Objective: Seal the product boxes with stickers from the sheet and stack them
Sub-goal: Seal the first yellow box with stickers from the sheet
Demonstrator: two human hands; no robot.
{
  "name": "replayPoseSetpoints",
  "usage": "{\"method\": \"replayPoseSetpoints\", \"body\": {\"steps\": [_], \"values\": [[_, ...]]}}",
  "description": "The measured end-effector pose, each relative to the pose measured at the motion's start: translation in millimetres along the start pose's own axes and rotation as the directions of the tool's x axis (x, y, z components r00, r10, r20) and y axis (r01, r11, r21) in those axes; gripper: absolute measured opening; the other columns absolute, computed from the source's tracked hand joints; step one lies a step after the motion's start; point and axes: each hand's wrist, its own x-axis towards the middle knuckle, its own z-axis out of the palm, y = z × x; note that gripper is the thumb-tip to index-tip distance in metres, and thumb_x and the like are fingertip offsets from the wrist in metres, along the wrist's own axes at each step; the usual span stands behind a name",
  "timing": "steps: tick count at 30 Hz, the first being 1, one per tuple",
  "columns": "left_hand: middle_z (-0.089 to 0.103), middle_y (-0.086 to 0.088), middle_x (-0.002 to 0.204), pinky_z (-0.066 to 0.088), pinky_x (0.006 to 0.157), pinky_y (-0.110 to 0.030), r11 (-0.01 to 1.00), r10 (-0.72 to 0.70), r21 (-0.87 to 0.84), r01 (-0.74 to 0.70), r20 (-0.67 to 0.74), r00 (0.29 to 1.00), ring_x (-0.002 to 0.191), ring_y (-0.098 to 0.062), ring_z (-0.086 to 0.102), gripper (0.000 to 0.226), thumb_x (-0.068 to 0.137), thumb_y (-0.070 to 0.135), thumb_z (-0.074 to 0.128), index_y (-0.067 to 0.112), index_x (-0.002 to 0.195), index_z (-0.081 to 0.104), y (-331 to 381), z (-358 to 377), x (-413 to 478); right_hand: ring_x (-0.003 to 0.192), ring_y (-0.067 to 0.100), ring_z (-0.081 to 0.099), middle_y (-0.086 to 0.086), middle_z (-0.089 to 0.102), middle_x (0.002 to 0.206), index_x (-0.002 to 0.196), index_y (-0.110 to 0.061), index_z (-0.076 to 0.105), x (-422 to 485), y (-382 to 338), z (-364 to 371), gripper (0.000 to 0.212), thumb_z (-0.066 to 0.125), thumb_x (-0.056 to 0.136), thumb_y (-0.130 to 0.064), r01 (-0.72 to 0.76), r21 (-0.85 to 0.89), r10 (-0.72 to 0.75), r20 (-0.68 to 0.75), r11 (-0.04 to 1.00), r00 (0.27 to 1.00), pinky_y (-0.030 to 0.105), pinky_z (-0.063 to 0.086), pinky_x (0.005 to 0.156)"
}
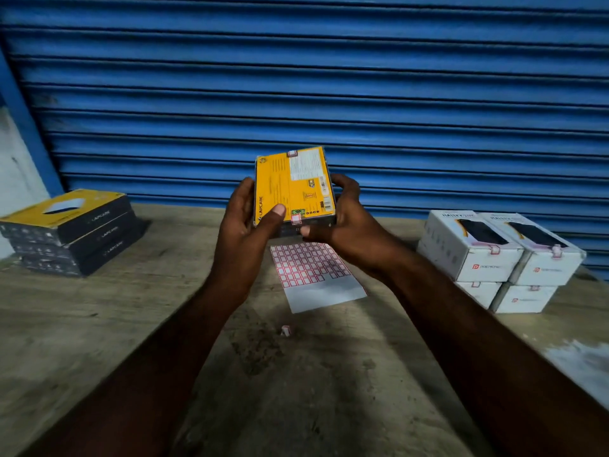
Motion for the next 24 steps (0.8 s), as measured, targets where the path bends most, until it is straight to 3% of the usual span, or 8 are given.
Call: {"method": "replayPoseSetpoints", "body": {"steps": [2,4,7,11,14,17,21,24], "values": [[0.067,-0.003,0.129,0.053,0.099,-0.042,0.992,-0.083,-0.093,0.085,0.022,0.996,0.119,-0.022,0.064,0.054,0.085,0.026,0.071,0.015,0.135,0.053,-0.6,0.2,1.7,0.094,-0.005,0.063,-0.011,0.058,0.115,0.143,-0.018,0.008,-0.4,-0.6,3.6,0.086,0.068,0.086,0.004,0.050,-0.037,-0.051,-0.013,0.998,0.999,0.009,0.051,0.081],[0.067,-0.010,0.129,0.056,0.094,-0.037,0.966,-0.163,-0.193,0.172,0.063,0.985,0.117,-0.025,0.066,0.058,0.085,0.017,0.073,0.008,0.138,0.050,2.5,1.5,2.1,0.107,0.005,0.061,0.001,0.054,0.129,0.144,-0.016,0.006,-0.5,0.8,6.7,0.087,0.066,0.086,0.007,0.102,-0.075,-0.103,-0.011,0.992,0.995,0.008,0.050,0.083],[0.067,-0.008,0.128,0.059,0.081,-0.030,0.928,-0.249,-0.262,0.266,0.097,0.964,0.112,-0.023,0.069,0.071,0.076,0.010,0.070,0.012,0.143,0.045,4.9,0.7,2.8,0.118,0.015,0.057,0.005,0.048,0.135,0.145,-0.013,0.004,-0.5,2.4,8.3,0.089,0.066,0.085,0.008,0.154,-0.119,-0.156,-0.003,0.981,0.988,0.010,0.050,0.087],[0.066,-0.002,0.125,0.060,0.076,-0.031,0.926,-0.295,-0.222,0.306,0.083,0.952,0.104,-0.016,0.071,0.083,0.080,-0.009,0.069,0.022,0.147,0.033,2.4,0.2,3.1,0.116,0.012,0.058,-0.001,0.050,0.127,0.142,-0.012,0.005,-1.2,3.9,9.8,0.091,0.070,0.081,0.007,0.178,-0.159,-0.179,0.005,0.971,0.984,0.017,0.050,0.095],[0.064,-0.008,0.131,0.060,0.078,-0.033,0.919,-0.305,-0.228,0.321,0.102,0.947,0.109,-0.023,0.069,0.077,0.086,-0.013,0.062,0.020,0.149,0.032,0.6,-2.2,4.2,0.101,-0.001,0.059,-0.015,0.049,0.115,0.139,-0.011,0.007,-1.4,3.5,9.7,0.090,0.073,0.080,0.006,0.153,-0.109,-0.153,0.008,0.982,0.988,0.009,0.050,0.084],[0.064,-0.010,0.132,0.059,0.082,-0.034,0.919,-0.298,-0.233,0.319,0.120,0.947,0.112,-0.024,0.068,0.068,0.092,-0.012,0.053,0.019,0.150,0.034,1.1,-3.2,5.2,0.097,-0.005,0.059,-0.018,0.048,0.113,0.139,-0.016,0.009,-1.7,2.9,9.5,0.086,0.074,0.083,-0.004,0.098,-0.047,-0.100,-0.030,0.994,0.995,0.009,0.051,0.081],[0.062,-0.008,0.135,0.059,0.086,-0.033,0.921,-0.292,-0.236,0.311,0.113,0.950,0.115,-0.024,0.066,0.068,0.094,-0.012,0.048,0.021,0.151,0.032,1.0,-0.9,5.3,0.089,-0.001,0.063,-0.018,0.053,0.107,0.133,-0.025,0.014,-0.5,3.7,9.3,0.071,0.065,0.090,-0.003,0.058,0.010,-0.057,-0.056,0.998,0.997,0.012,0.054,0.072],[0.063,-0.004,0.133,0.059,0.089,-0.033,0.928,-0.271,-0.231,0.291,0.117,0.956,0.116,-0.022,0.066,0.071,0.091,-0.004,0.058,0.021,0.151,0.031,2.0,1.4,3.3,0.083,0.003,0.066,-0.015,0.056,0.101,0.127,-0.027,0.018,1.8,4.1,9.6,0.046,0.049,0.100,-0.006,0.039,0.088,-0.028,-0.116,0.995,0.993,0.016,0.056,0.066]]}}
